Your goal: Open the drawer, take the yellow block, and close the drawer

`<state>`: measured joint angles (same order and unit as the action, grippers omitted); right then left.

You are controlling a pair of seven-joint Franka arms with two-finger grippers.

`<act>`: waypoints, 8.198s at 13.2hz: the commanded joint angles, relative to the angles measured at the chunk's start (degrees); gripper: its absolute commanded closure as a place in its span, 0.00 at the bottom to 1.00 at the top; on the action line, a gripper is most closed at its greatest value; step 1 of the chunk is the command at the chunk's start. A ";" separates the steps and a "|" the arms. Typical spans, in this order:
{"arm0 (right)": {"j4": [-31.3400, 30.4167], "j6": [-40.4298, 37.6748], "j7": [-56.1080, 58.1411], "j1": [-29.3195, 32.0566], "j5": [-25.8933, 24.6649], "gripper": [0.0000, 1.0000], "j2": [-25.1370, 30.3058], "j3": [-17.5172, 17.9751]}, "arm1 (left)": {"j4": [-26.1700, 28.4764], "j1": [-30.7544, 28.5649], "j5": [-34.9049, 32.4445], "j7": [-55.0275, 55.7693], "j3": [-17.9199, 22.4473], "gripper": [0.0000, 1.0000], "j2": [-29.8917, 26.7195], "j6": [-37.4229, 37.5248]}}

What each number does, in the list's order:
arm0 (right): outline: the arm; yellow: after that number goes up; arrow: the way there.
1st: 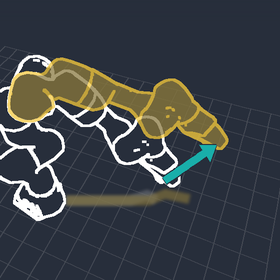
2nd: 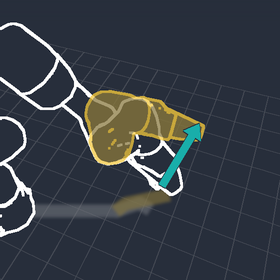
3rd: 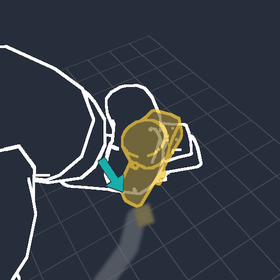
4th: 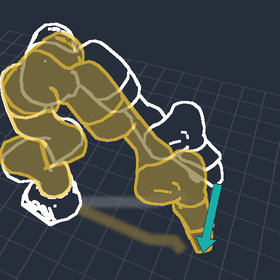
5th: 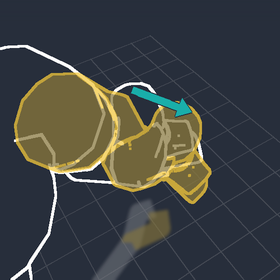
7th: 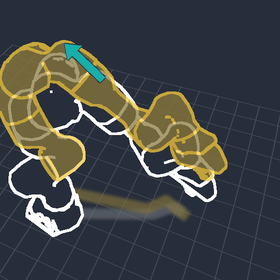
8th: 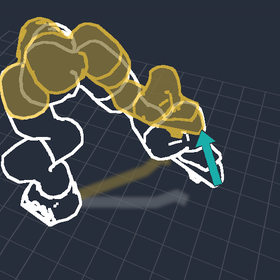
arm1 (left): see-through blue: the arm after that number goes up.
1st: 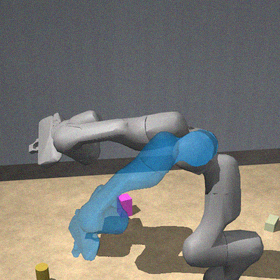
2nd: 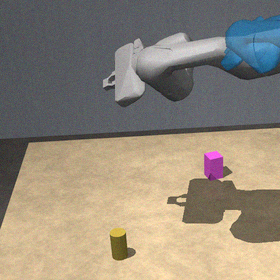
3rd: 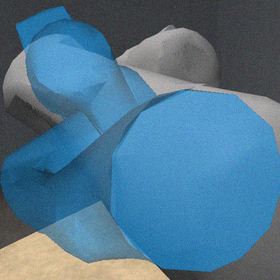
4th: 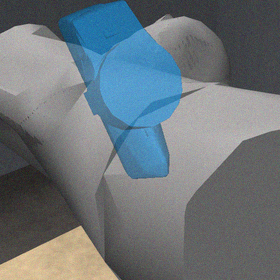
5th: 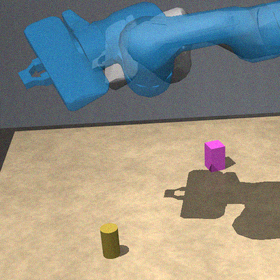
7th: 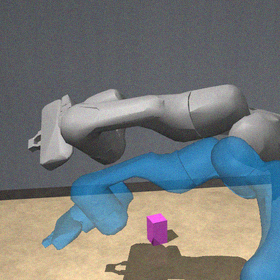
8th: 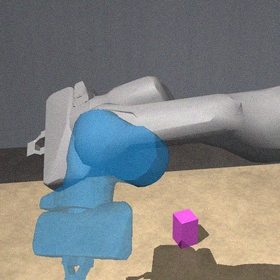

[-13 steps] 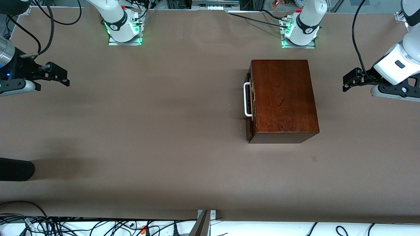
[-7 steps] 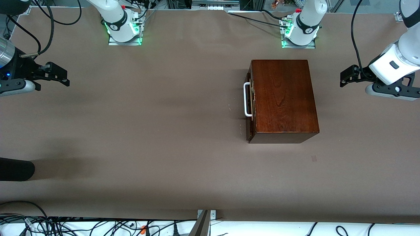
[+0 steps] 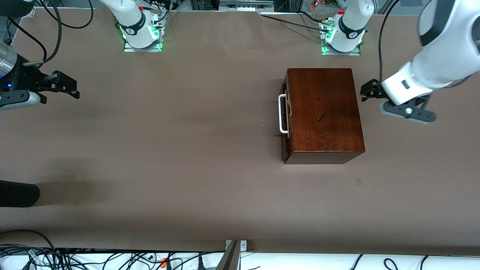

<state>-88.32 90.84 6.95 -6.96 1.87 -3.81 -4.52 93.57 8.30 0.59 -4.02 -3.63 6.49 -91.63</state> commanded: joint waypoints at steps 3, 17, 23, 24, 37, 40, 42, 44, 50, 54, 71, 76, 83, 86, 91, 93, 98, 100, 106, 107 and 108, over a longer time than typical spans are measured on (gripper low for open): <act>1.14 -0.84 -0.53 0.46 -0.29 0.00 -0.32 0.38 | -7.52 9.96 0.64 16.28 -0.24 0.00 7.56 -1.26; 1.14 -0.93 -0.44 0.37 -0.29 0.00 -0.32 0.38 | 0.37 33.26 -9.71 46.36 -0.24 0.00 18.38 -15.58; 1.14 -0.66 -0.53 0.46 -0.29 0.00 -0.32 0.38 | 2.84 34.33 -18.07 52.79 -0.33 0.00 21.10 -18.93; 1.14 -0.84 -0.53 0.37 -0.29 0.00 -0.32 0.38 | 3.36 34.33 -18.08 53.67 -0.24 0.00 21.37 -20.59; 1.14 -1.01 -0.53 0.37 -0.29 0.00 -0.32 0.38 | 4.34 35.38 -23.44 56.76 -0.24 0.00 21.99 -18.76; 1.14 -0.93 -0.44 0.46 -0.29 0.00 -0.32 0.38 | 4.25 35.21 -23.44 57.11 -0.24 0.00 22.60 -19.46; 1.14 -0.93 -0.44 0.37 -0.29 0.00 -0.32 0.38 | 4.25 35.29 -23.44 57.20 -0.33 0.00 23.48 -20.60; 1.14 -1.01 -0.44 0.46 -0.29 0.00 -0.32 0.38 | 4.16 35.47 -23.26 57.28 -0.42 0.00 24.09 -21.83; 1.14 -0.93 -0.53 0.46 -0.29 0.00 -0.32 0.38 | -0.05 35.65 -19.67 57.28 -0.86 0.00 25.67 -23.42; 1.14 -0.93 -0.53 0.46 -0.29 0.00 -0.32 0.38 | -4.88 36.26 -17.64 57.28 -0.94 0.00 27.43 -23.42; 1.14 -0.93 -0.53 0.37 -0.29 0.00 -0.32 0.38 | -7.44 36.87 -19.65 55.79 -0.33 0.00 29.97 -16.04; 1.14 -0.93 -0.53 0.28 -0.29 0.00 -0.32 0.38 | -8.40 36.70 -17.91 56.49 -0.85 0.00 29.99 -18.93; 1.14 -1.01 -0.53 0.46 -0.29 0.00 -0.32 0.38 | -11.92 38.11 -10.35 56.85 -0.86 0.00 30.78 -22.28; 1.14 -1.01 -0.53 0.46 -0.29 0.00 -0.32 0.38 | -12.01 38.46 -10.52 56.67 -0.86 0.00 30.43 -22.19; 1.05 -1.01 -0.53 0.54 -0.29 0.00 -0.32 0.30 | -12.01 35.05 -10.34 50.91 -0.85 0.00 23.33 -14.83; 1.14 -0.93 -0.53 0.55 -0.29 0.00 -0.32 0.30 | -12.01 31.71 -9.47 45.44 -0.86 0.00 19.19 -10.09; 1.14 -1.01 -0.53 0.46 -0.29 0.00 -0.32 0.38 | -11.93 20.03 -8.94 31.48 -0.86 0.00 12.25 -1.20; 1.14 -0.93 -0.53 0.46 -0.29 0.00 -0.32 0.38 | -11.92 13.36 -7.28 22.61 -0.86 0.00 9.61 1.61; 1.13 -1.01 -0.53 0.37 -0.38 0.00 -0.32 0.38 | -12.01 -2.38 -3.77 5.20 -0.42 0.00 4.67 9.45; 1.14 -0.93 -0.27 0.37 -0.29 0.00 -0.32 0.38 | -11.75 -4.41 -0.36 1.51 -0.07 0.00 4.06 9.10; 1.14 -0.67 0.08 0.28 -0.03 0.00 -0.32 0.38 | -10.62 -5.13 1.07 -0.79 0.37 0.00 3.19 8.23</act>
<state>-88.32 90.76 6.94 -6.92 1.88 -3.84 -4.52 80.51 5.66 -2.07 0.41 -3.30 11.85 -82.58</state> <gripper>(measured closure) 0.000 0.000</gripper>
